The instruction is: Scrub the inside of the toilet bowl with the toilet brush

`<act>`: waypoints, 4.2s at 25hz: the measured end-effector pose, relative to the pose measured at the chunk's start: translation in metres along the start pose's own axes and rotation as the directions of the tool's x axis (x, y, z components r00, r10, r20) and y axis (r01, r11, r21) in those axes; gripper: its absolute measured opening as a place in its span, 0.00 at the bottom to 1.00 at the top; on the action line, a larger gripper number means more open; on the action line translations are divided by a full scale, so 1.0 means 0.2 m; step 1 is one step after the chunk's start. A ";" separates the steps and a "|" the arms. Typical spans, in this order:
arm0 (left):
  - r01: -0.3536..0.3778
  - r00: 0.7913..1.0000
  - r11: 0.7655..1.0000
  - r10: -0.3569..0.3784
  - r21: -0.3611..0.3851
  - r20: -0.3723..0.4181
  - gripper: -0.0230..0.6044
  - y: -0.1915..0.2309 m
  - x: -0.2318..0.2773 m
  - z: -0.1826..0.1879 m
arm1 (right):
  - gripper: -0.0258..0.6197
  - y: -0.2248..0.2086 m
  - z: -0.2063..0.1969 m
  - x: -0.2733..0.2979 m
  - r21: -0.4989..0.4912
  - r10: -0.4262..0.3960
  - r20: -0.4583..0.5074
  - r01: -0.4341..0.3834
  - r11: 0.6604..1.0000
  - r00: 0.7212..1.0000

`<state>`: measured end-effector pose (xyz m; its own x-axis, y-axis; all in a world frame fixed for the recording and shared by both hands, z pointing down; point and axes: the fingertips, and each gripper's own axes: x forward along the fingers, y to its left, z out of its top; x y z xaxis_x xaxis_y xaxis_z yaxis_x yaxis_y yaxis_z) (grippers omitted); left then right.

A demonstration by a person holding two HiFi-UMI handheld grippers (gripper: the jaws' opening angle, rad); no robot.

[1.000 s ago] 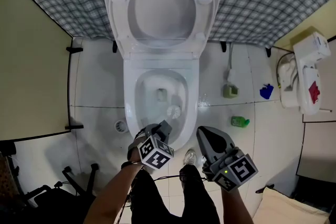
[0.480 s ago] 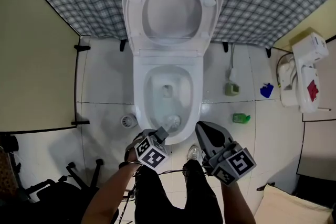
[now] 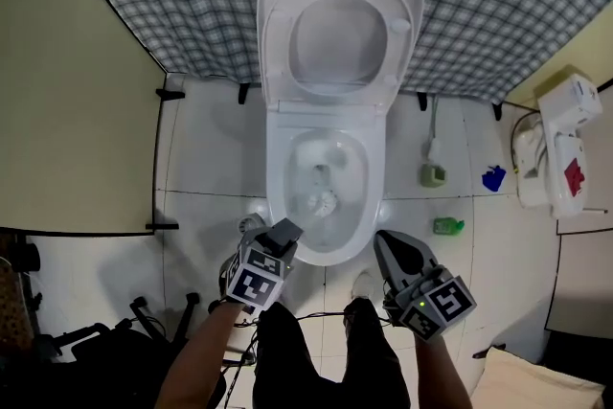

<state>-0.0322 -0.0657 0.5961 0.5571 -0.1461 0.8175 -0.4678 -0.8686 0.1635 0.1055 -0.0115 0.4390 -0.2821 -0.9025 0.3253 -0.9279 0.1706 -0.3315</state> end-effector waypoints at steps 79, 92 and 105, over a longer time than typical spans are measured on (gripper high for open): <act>-0.401 0.884 0.859 0.272 -0.319 -0.379 0.31 0.90 0.80 -1.26 | 0.04 0.07 -0.60 0.51 -0.031 0.133 -0.144 -0.139 0.990 0.981; -0.393 0.883 0.876 0.274 -0.280 -0.382 0.49 0.84 0.69 -1.17 | 0.04 0.12 -0.47 0.43 -0.039 0.113 -0.116 -0.118 0.992 0.987; -0.260 0.939 0.935 0.303 -0.242 0.164 0.05 0.53 -0.21 -0.31 | 0.04 0.30 -0.01 0.15 -0.052 0.104 -0.017 -0.105 0.993 0.994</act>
<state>-0.1485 -0.1230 0.6130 0.4935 -0.4782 0.7265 -0.7482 -0.6593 0.0742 0.0400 -0.0282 0.4304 -0.3812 -0.8730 0.3043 -0.9047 0.2844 -0.3172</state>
